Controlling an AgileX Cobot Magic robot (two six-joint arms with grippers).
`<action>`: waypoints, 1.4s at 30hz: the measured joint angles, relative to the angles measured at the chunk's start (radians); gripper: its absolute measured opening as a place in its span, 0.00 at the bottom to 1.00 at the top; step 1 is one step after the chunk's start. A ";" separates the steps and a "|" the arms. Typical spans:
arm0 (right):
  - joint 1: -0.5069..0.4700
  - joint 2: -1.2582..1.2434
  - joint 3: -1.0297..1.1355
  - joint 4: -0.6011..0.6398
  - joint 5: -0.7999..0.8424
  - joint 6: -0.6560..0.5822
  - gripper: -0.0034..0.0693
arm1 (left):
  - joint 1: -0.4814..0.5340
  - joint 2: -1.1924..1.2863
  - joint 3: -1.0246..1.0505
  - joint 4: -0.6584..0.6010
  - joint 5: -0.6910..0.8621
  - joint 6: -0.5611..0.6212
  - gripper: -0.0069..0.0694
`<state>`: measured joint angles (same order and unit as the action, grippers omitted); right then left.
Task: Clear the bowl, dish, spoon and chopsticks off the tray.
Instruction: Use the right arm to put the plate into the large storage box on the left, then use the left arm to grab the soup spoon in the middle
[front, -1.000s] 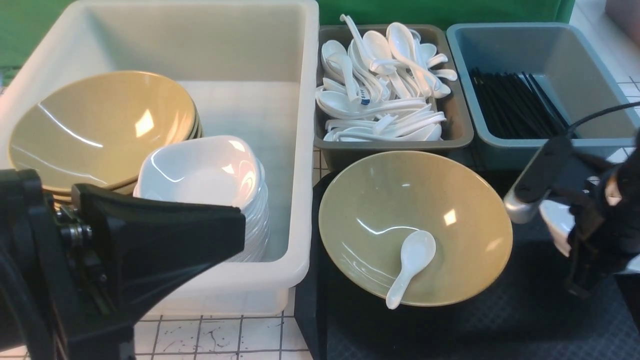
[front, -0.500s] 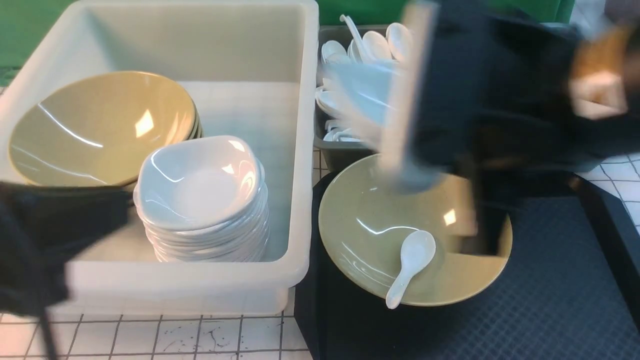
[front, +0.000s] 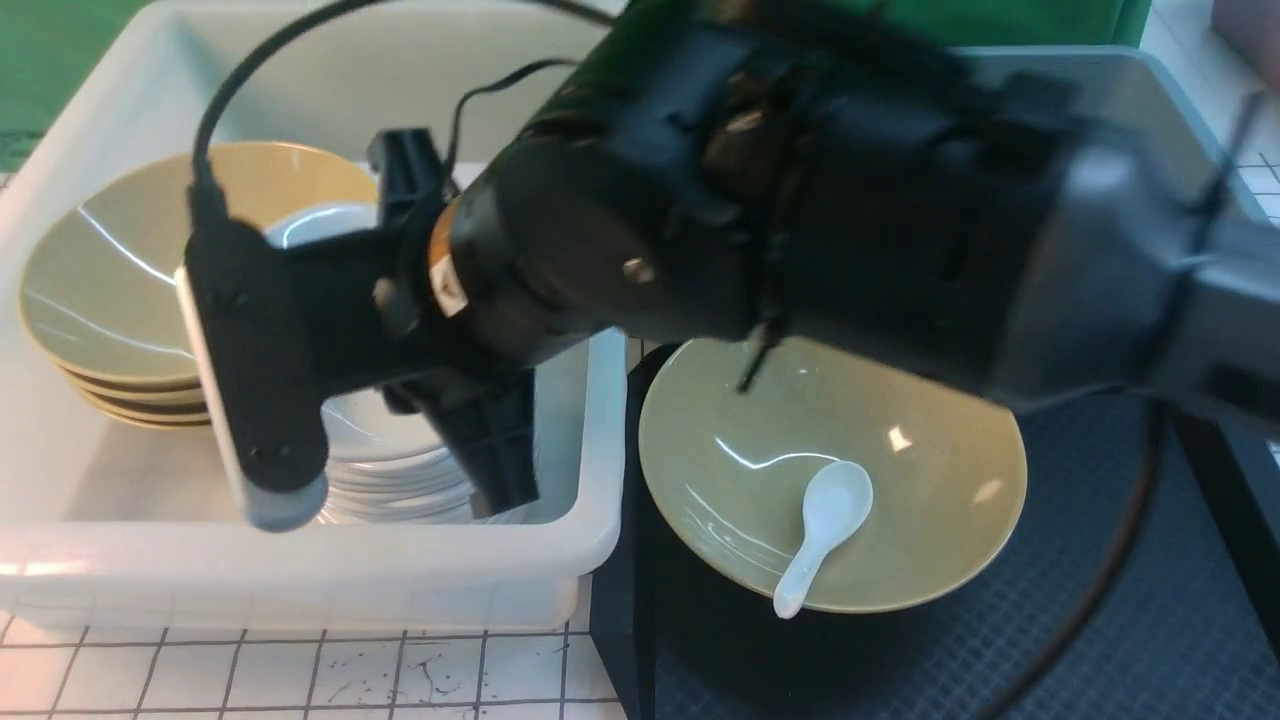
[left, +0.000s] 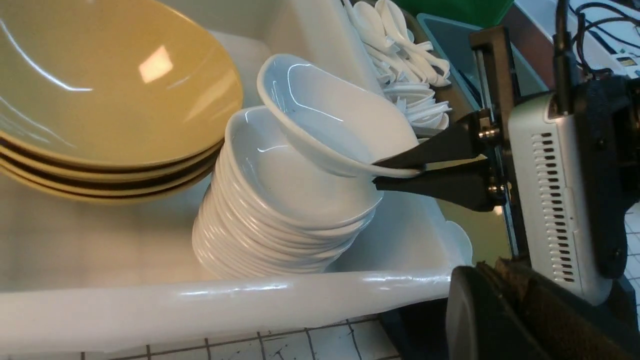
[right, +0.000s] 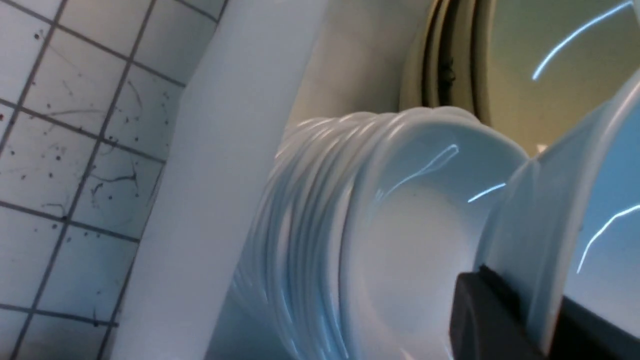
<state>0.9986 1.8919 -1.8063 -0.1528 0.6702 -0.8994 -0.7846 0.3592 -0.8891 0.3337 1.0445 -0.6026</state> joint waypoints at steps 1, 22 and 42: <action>0.000 0.007 -0.003 0.000 0.005 -0.004 0.12 | 0.000 0.000 0.000 0.000 0.002 0.005 0.09; 0.022 0.051 -0.023 -0.114 0.112 0.121 0.64 | 0.000 0.000 0.000 -0.021 -0.055 0.030 0.09; -0.087 -0.356 0.005 -0.093 0.500 1.018 0.47 | 0.000 0.164 0.000 -0.306 -0.170 0.266 0.09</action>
<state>0.9118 1.5363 -1.8012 -0.2455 1.1706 0.1190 -0.7846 0.5232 -0.8891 0.0278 0.8748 -0.3366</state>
